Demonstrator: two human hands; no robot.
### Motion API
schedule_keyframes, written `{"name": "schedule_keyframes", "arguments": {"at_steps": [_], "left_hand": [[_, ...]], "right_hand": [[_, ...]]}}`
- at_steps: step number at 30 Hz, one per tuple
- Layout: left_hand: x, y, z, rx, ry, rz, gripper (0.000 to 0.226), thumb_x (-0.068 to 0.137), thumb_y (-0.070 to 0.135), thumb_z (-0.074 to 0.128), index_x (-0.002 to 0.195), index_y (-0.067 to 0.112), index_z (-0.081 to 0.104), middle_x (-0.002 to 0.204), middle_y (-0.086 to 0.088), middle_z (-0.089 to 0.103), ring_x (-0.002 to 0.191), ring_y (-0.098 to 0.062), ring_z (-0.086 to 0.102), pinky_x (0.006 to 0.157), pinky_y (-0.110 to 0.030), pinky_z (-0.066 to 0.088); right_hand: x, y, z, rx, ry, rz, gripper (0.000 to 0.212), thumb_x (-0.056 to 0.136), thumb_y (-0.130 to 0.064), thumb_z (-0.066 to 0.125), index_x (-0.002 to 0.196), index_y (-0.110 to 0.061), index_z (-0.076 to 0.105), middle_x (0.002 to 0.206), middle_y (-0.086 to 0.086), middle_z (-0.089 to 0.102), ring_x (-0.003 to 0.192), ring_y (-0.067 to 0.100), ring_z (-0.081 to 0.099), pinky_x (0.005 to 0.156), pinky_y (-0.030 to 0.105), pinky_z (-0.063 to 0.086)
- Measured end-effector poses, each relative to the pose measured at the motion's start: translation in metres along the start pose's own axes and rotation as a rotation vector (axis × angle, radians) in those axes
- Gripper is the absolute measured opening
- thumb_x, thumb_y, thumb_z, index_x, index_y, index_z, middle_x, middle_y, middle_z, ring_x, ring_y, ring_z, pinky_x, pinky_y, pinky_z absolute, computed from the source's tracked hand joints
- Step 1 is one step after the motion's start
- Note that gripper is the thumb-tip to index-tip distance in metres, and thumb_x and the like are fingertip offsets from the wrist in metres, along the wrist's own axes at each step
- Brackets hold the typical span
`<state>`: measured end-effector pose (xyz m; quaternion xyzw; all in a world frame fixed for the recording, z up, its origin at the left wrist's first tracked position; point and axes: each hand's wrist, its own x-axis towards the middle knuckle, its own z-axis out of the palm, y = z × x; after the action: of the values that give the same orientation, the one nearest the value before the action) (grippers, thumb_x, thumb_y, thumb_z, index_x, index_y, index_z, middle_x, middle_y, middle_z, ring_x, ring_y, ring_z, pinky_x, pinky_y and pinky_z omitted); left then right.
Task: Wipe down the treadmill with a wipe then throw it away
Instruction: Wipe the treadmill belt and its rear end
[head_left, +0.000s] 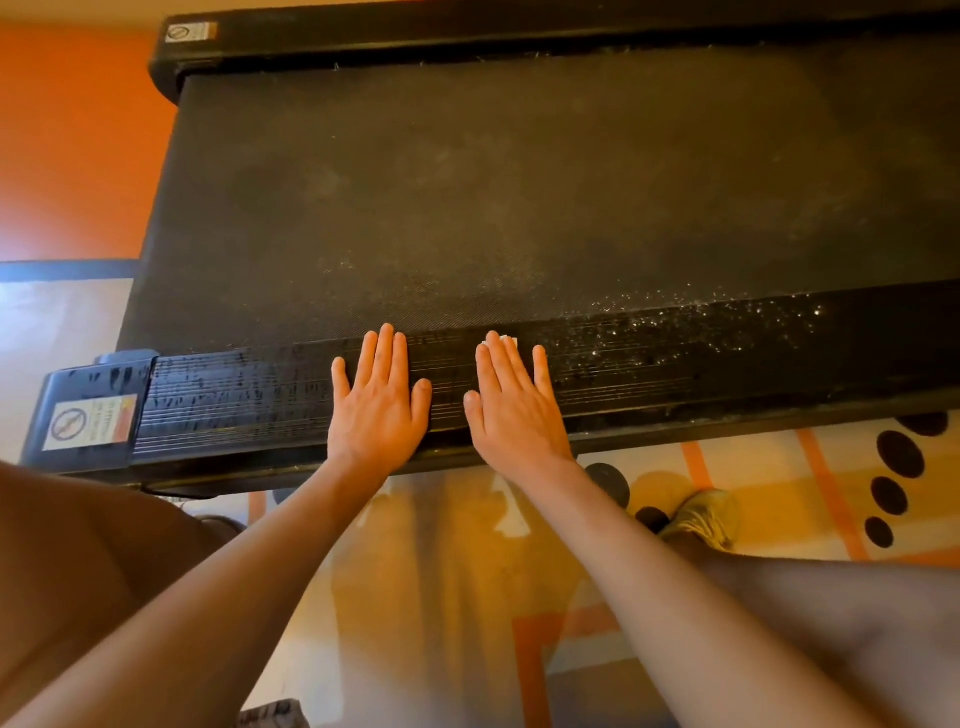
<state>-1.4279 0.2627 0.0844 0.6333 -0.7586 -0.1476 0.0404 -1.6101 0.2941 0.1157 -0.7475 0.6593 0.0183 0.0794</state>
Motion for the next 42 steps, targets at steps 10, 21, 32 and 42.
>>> {"name": "schedule_keyframes", "arguments": {"at_steps": [10, 21, 32, 42], "left_hand": [[-0.001, -0.001, 0.000, -0.043, 0.033, 0.009, 0.065, 0.108, 0.051, 0.017, 0.164, 0.019, 0.009, 0.172, -0.003, -0.001, 0.158, -0.021, -0.006, 0.125, -0.052, -0.005], [-0.004, 0.005, 0.000, -0.045, 0.053, -0.017, 0.063, 0.109, 0.052, 0.018, 0.163, 0.020, 0.017, 0.172, -0.003, 0.007, 0.158, -0.023, 0.002, 0.127, -0.054, 0.001], [-0.006, 0.004, -0.004, -0.036, 0.050, -0.003, 0.065, 0.107, 0.050, 0.016, 0.163, 0.017, 0.017, 0.171, -0.005, 0.008, 0.158, -0.024, 0.003, 0.127, -0.055, 0.003], [-0.008, 0.007, -0.006, -0.019, 0.039, -0.016, 0.063, 0.109, 0.046, 0.021, 0.164, 0.016, 0.014, 0.172, -0.006, 0.005, 0.158, -0.023, 0.000, 0.127, -0.054, 0.001]], "right_hand": [[-0.001, 0.005, 0.008, -0.031, 0.059, 0.034, 0.063, 0.108, -0.042, 0.008, 0.162, -0.012, 0.021, 0.170, 0.009, 0.016, 0.158, 0.024, 0.012, 0.126, 0.043, -0.002], [0.004, 0.009, 0.000, -0.018, 0.030, 0.062, 0.061, 0.109, -0.044, 0.007, 0.165, -0.020, 0.005, 0.172, 0.000, -0.003, 0.158, 0.020, -0.007, 0.127, 0.044, -0.008], [0.028, 0.018, -0.007, -0.016, 0.001, 0.099, 0.063, 0.110, -0.046, 0.013, 0.164, -0.014, 0.010, 0.172, 0.006, 0.005, 0.159, 0.022, -0.001, 0.128, 0.045, -0.003], [0.010, 0.019, -0.009, -0.010, -0.018, 0.077, 0.063, 0.109, -0.045, 0.011, 0.164, -0.013, 0.008, 0.172, 0.007, 0.004, 0.159, 0.022, -0.001, 0.128, 0.044, -0.005]]}}
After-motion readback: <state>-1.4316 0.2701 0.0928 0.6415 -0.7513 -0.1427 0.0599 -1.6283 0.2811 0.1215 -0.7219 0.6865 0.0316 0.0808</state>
